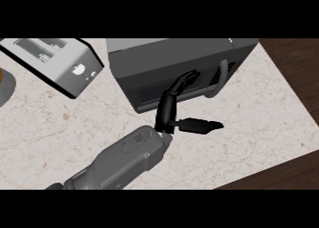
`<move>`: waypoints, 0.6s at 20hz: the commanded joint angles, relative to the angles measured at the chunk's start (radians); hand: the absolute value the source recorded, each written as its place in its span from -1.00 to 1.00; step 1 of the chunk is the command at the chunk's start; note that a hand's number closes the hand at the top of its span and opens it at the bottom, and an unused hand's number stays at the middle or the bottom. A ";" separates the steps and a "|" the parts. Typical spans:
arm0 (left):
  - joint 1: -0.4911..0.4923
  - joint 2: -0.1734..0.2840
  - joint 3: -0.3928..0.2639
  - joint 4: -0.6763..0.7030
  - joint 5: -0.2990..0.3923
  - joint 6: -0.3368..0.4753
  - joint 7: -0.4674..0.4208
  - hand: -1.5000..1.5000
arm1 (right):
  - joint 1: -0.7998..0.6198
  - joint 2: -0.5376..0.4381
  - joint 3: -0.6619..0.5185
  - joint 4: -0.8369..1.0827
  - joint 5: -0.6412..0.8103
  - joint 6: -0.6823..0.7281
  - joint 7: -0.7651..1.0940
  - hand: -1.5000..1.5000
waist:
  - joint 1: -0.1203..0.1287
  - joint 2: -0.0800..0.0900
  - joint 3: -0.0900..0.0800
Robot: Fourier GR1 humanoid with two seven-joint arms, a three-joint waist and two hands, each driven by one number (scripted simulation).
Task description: Pick up the milk, place it into the microwave and close the microwave
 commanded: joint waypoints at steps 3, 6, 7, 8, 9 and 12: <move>-0.064 0.000 0.041 0.073 0.051 0.005 -0.016 -1.00 | -0.040 -0.014 0.001 0.020 0.003 -0.003 0.010 1.00 | -0.011 0.013 0.001; -0.069 0.000 0.041 0.080 0.071 0.000 -0.029 -1.00 | -0.054 -0.019 0.008 0.030 0.010 -0.004 0.021 1.00 | -0.008 0.014 0.001; -0.049 0.000 0.021 0.054 0.058 -0.002 -0.046 -1.00 | -0.051 0.128 0.077 0.084 -0.187 0.030 0.025 1.00 | 0.018 0.022 0.013; -0.062 0.000 0.026 0.058 0.068 0.004 -0.046 -1.00 | -0.045 0.123 0.083 0.100 -0.194 0.045 0.036 -1.00 | 0.010 0.022 0.010; -0.077 0.000 0.034 0.061 0.077 -0.004 -0.042 -1.00 | -0.048 0.117 0.089 0.112 -0.207 0.058 0.051 -1.00 | 0.011 0.024 0.007; -0.078 0.000 0.023 0.076 0.086 0.000 -0.059 -1.00 | -0.056 0.117 0.090 0.142 -0.250 0.077 0.071 -1.00 | -0.002 0.021 0.006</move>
